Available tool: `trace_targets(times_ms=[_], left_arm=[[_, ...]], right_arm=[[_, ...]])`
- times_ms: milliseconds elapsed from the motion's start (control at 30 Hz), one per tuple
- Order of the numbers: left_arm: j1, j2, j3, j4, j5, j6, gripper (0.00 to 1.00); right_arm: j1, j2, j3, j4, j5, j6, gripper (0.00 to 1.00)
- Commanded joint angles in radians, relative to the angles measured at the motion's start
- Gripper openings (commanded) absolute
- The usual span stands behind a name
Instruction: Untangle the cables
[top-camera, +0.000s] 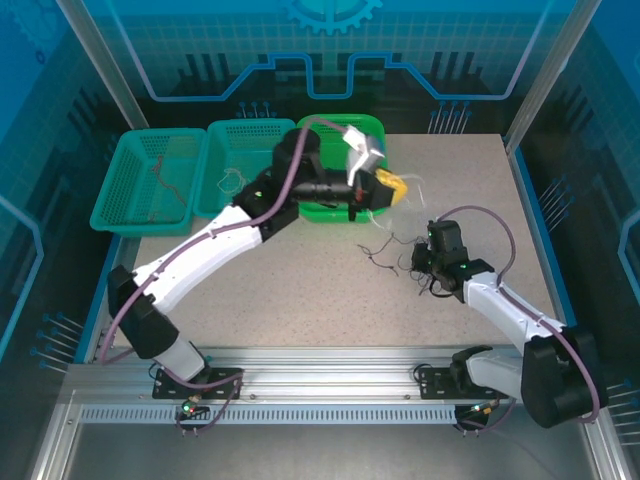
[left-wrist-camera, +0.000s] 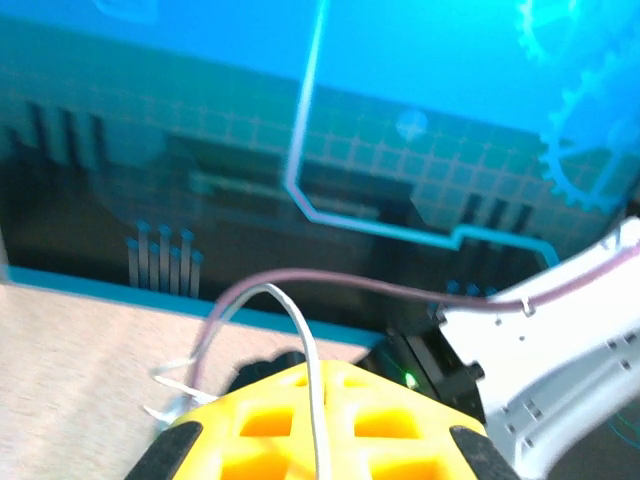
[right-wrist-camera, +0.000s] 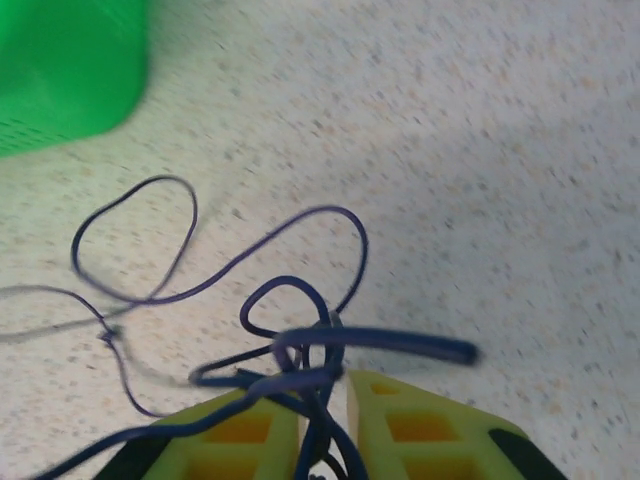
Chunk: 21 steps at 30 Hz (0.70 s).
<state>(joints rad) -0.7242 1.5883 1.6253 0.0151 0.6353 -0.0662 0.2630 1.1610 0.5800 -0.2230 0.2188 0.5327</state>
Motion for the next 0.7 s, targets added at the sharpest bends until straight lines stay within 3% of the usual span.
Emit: trace_targets(times_ms=[0,367,667], left_arm=[[0.052,-0.04,0.04,0.02,-0.106,-0.046,0.0],[0.282,-0.02,0.147,-0.147,-0.419,0.048,0.0],[0.524,0.115,0.19,-0.21,-0.525,0.051,0.0]], right_arm=[[-0.002,0.012,0.031,-0.087,0.068,0.072,0.12],[-0.021,-0.042,0.05,-0.139,0.034,0.087,0.02],[-0.034,-0.094,0.071,-0.208,0.027,0.088,0.01]])
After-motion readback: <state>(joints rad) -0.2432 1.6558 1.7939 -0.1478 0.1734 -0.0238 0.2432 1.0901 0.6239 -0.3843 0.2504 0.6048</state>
